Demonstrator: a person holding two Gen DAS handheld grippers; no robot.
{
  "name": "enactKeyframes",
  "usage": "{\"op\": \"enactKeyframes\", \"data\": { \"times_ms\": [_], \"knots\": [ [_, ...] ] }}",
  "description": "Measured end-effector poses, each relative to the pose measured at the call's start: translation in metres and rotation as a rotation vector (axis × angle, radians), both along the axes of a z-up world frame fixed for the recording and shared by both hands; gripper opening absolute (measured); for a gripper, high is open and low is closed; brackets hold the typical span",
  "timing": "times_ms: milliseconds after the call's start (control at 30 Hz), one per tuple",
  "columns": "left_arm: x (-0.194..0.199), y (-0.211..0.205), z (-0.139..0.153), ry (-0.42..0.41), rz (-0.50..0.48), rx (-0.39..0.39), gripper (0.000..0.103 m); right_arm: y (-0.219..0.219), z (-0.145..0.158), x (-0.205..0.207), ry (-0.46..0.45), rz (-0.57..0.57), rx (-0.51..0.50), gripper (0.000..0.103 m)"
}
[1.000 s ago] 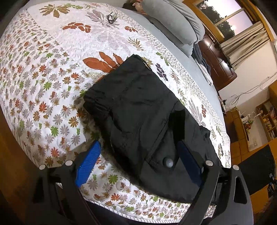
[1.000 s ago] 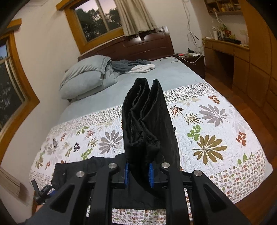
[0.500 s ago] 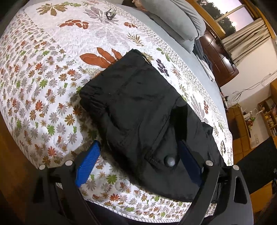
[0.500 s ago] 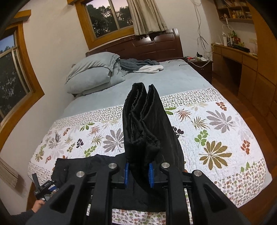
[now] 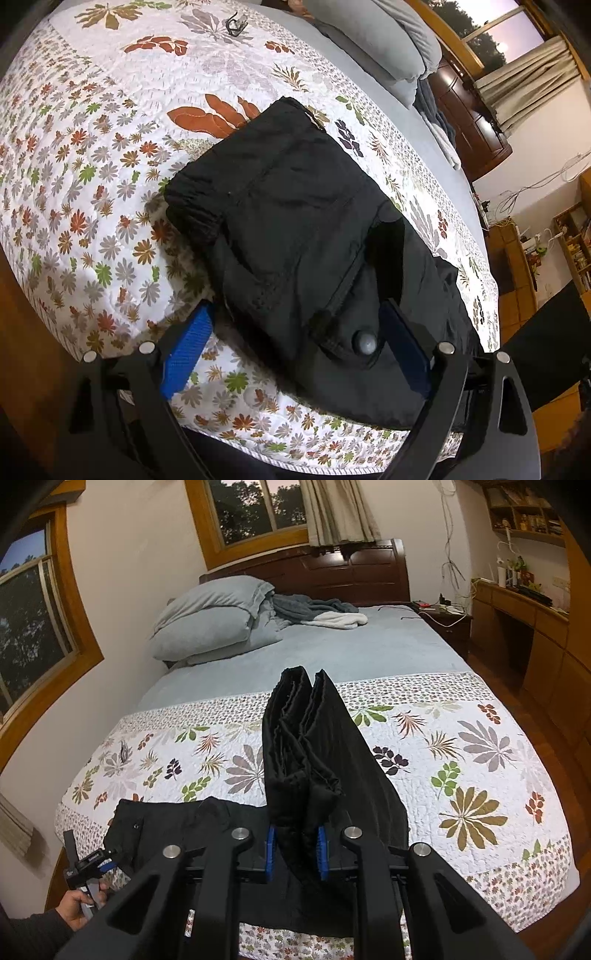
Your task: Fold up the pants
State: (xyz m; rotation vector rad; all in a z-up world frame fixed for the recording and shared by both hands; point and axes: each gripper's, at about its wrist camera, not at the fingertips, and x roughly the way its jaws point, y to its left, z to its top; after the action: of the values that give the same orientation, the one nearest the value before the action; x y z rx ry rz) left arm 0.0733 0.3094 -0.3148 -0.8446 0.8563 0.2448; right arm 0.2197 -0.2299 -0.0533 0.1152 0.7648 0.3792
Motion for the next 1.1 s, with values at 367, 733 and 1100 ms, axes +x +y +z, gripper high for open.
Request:
{"op": "enactKeyframes", "data": {
  "times_ms": [367, 733, 1100],
  "knots": [
    [-0.007, 0.006, -0.002, -0.029, 0.011, -0.030, 0.090, 0.026, -0.016, 0.004, 0.035, 0.037, -0.057, 0.017],
    [-0.016, 0.009, -0.004, -0.054, 0.016, -0.064, 0.090, 0.050, -0.026, 0.002, 0.048, 0.054, -0.134, 0.017],
    [-0.024, 0.013, -0.005, -0.071, 0.024, -0.093, 0.090, 0.071, -0.034, 0.002, 0.063, 0.075, -0.177, 0.017]
  ]
}}
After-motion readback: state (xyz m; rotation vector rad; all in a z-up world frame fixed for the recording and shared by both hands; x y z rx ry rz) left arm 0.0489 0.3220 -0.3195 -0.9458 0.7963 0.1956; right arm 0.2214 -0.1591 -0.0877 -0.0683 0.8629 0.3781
